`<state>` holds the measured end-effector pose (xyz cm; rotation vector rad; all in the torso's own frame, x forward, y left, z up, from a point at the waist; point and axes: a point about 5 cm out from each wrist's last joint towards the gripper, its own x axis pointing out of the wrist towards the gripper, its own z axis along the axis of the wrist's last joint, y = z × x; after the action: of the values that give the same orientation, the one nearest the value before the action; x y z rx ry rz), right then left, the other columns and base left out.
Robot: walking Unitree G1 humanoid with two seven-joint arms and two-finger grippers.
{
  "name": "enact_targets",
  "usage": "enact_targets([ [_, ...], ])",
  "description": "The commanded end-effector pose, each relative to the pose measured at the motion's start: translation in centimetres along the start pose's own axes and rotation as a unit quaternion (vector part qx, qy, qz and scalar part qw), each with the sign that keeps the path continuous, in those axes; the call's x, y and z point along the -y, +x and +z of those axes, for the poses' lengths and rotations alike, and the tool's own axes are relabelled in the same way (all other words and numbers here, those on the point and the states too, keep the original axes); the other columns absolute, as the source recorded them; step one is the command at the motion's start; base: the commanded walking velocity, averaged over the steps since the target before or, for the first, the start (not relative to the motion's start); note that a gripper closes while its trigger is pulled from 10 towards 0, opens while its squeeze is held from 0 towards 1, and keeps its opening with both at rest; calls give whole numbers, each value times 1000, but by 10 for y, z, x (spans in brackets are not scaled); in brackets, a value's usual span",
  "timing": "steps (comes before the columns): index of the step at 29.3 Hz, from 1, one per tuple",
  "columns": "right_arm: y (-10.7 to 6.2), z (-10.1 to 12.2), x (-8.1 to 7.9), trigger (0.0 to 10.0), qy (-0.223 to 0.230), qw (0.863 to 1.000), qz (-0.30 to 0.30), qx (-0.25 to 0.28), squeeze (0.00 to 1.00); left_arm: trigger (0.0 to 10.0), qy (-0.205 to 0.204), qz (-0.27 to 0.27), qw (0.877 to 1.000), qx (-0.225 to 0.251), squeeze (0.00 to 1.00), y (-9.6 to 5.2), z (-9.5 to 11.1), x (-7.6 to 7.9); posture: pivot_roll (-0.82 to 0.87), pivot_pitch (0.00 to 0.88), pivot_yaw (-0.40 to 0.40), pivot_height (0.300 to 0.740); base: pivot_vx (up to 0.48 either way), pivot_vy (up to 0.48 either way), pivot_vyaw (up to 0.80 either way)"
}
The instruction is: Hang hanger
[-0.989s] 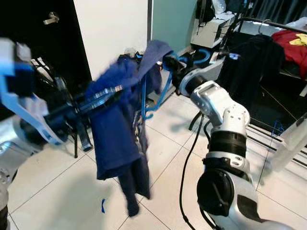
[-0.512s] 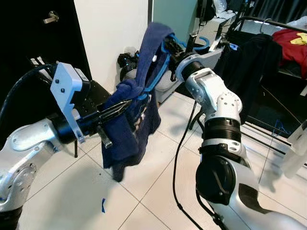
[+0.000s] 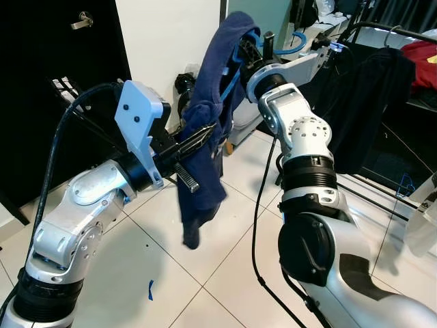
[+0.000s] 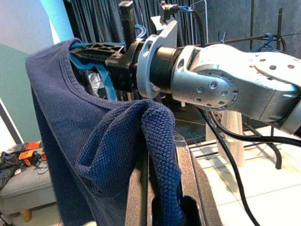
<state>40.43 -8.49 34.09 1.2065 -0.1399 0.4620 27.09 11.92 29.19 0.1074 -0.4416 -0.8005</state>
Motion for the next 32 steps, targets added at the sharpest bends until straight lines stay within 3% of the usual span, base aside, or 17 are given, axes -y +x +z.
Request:
enact_targets([
  [1,0,9,-5,10000,-59,998,18,22,0,10000,-25,-20,999,26,0,-9,8,5,26,40,-20,740,0,0,0],
  [6,1,19,-9,10000,-125,991,36,41,0,10000,-50,-28,998,32,0,-18,6,10,28,34,-24,740,0,0,0],
  [11,1,20,-10,10000,-137,989,41,42,0,10000,-50,-25,998,28,0,-18,3,11,28,34,-24,740,0,0,0],
  [12,1,20,-12,10000,-154,986,50,43,0,10000,-50,-26,998,18,357,-19,-2,13,26,32,-24,740,0,0,0],
  [13,1,20,-15,10000,-163,984,60,44,0,10000,-58,-32,998,2,1000,-18,-9,17,24,31,-22,740,0,0,0],
  [19,2,19,-19,10000,-169,982,74,47,0,10000,-68,-46,996,-20,1000,-17,-19,25,24,32,-20,740,0,0,0],
  [22,2,19,-29,10000,-158,980,115,49,0,10000,-53,-44,996,-54,1000,-14,-36,32,21,37,-13,740,0,0,0],
  [27,1,18,-35,10000,-156,977,139,48,0,10000,-51,-43,996,-62,1000,-15,-40,34,19,40,-12,740,0,0,0],
  [29,0,16,-41,10000,-157,972,169,44,0,10000,-53,-42,996,-65,1000,-17,-41,34,19,40,-12,740,0,0,0],
  [30,-4,15,-50,10000,-159,962,219,29,0,10000,-50,-28,996,-63,1000,-20,-39,26,19,42,-14,740,0,0,0],
  [31,-4,15,-50,10000,-159,962,219,29,0,10000,-50,-28,996,-63,1000,-20,-39,26,19,42,-14,740,0,0,0],
  [32,-10,14,-55,10000,-177,947,268,2,0,10000,-36,-2,998,-60,1000,-27,-33,12,23,44,-17,740,0,0,0],
])
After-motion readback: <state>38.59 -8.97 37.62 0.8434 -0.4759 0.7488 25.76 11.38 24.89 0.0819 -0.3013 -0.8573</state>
